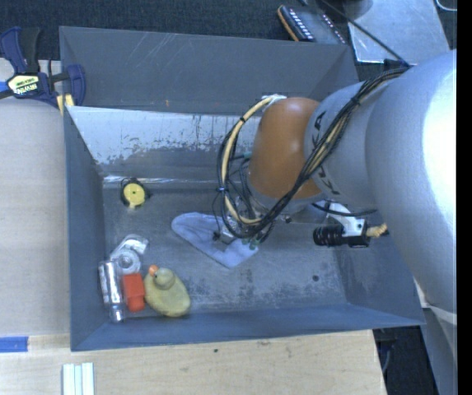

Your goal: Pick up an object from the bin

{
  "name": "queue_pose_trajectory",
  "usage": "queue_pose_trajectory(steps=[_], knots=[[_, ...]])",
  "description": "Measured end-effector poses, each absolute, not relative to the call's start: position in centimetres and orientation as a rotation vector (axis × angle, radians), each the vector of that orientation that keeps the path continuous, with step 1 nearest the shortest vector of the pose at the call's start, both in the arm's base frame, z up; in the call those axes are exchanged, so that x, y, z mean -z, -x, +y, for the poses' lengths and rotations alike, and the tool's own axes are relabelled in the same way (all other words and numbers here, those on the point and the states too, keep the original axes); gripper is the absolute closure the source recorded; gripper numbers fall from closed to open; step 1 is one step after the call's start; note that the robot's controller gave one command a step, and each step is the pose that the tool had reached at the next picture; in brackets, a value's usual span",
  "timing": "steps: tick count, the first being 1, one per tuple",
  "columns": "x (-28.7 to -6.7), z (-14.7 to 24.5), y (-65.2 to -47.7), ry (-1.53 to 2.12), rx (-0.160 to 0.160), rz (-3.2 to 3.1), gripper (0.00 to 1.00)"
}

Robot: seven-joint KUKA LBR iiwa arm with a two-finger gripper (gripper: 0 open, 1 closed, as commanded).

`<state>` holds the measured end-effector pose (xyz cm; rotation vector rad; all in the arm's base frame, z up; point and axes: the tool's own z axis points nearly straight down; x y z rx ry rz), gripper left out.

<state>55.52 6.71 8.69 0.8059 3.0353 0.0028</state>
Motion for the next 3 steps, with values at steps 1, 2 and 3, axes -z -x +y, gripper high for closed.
queue_pose_trajectory(steps=[1, 2, 3], knots=[[-10.1, 6.7, -55.4, -0.806, -0.001, 3.039, 1.00], [-12.3, 6.7, -55.4, -0.807, 0.001, 3.041, 1.00], [-14.5, 6.7, -55.5, -0.804, -0.003, 3.035, 1.00]])
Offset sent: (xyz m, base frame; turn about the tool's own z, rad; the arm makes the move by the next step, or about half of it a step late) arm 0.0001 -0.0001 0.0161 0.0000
